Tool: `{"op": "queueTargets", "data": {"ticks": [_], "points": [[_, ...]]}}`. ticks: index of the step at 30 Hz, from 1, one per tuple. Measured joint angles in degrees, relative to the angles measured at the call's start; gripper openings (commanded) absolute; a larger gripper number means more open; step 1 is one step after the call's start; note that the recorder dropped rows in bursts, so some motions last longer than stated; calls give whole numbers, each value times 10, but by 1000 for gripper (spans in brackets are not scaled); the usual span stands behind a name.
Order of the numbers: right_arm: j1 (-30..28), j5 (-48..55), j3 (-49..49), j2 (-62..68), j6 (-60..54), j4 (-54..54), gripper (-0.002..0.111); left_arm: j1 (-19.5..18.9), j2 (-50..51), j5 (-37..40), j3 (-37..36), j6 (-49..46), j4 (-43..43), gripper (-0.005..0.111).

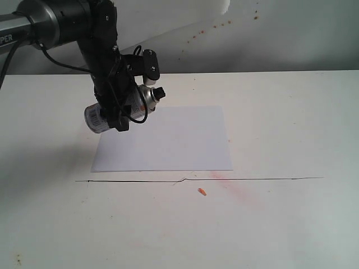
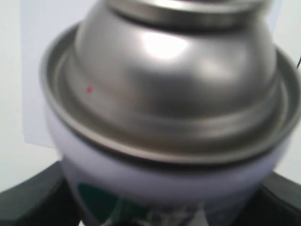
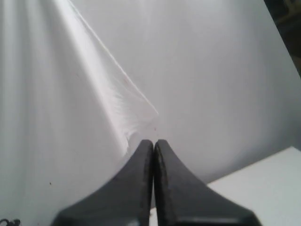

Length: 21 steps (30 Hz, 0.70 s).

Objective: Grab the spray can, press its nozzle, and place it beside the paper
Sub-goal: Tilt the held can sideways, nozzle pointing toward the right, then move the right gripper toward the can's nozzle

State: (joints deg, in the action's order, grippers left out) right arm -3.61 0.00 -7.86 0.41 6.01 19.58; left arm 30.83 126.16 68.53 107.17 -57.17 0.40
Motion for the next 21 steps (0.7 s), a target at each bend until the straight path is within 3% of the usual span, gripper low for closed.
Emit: {"op": "queueTargets", "data": {"ticks": [7, 12, 21], "points": [[0, 57, -143, 177, -9, -39, 0, 0, 0, -1, 0, 0, 0, 0], [0, 150, -276, 383, -82, -32, 0, 0, 0, -1, 0, 0, 0, 0], [0, 405, -497, 767, -394, 215, 0, 0, 0, -1, 0, 0, 0, 0]]}}
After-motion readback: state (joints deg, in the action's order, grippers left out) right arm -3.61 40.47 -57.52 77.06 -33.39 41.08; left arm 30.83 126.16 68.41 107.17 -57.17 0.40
